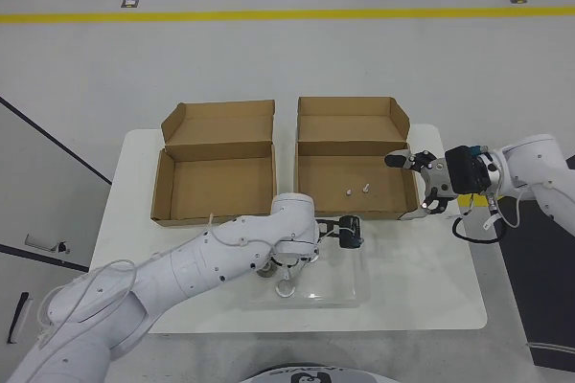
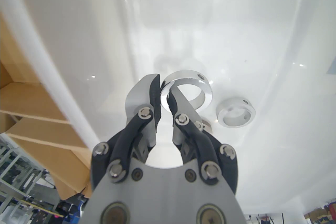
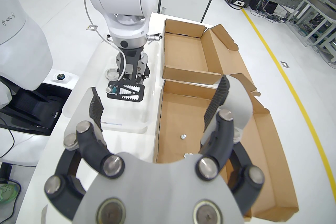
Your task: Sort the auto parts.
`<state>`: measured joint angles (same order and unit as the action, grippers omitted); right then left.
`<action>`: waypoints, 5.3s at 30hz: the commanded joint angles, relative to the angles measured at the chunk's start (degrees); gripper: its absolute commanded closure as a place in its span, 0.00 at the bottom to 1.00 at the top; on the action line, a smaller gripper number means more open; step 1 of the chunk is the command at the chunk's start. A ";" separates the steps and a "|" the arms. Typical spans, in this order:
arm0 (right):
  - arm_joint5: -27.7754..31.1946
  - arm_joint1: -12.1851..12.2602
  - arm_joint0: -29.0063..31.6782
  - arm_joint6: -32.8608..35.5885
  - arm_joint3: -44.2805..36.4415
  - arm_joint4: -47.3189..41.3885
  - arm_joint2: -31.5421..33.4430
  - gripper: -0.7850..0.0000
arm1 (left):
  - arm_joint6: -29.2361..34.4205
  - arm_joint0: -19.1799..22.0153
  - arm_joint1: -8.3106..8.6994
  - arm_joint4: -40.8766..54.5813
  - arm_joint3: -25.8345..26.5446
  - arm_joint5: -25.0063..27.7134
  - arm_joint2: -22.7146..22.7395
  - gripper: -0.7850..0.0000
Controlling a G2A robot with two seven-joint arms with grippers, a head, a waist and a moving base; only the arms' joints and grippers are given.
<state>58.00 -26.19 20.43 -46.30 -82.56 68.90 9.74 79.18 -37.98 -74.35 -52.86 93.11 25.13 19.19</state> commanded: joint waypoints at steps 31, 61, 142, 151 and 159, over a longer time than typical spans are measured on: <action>0.00 0.00 0.00 0.00 0.00 0.00 0.00 0.00 | -23.40 -27.26 17.10 29.49 27.12 7.46 47.32 1.00; 0.00 0.00 0.00 0.00 0.00 0.00 0.00 0.00 | -78.85 -39.78 15.03 30.46 23.88 32.87 58.65 1.00; 0.00 0.00 0.00 0.00 0.00 0.00 0.00 0.00 | -108.97 -41.26 19.37 10.62 28.93 32.87 59.67 1.00; 0.00 0.00 0.00 0.00 0.00 0.00 0.00 0.00 | -108.97 -41.26 19.37 10.62 28.93 32.87 59.67 1.00; 0.00 0.00 0.00 0.00 0.00 0.00 0.00 0.00 | -108.97 -41.26 19.37 10.62 28.93 32.87 59.67 1.00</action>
<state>58.00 -26.19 20.43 -46.30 -82.56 68.90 9.74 -29.78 -79.23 -54.98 -42.24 122.04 58.00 78.85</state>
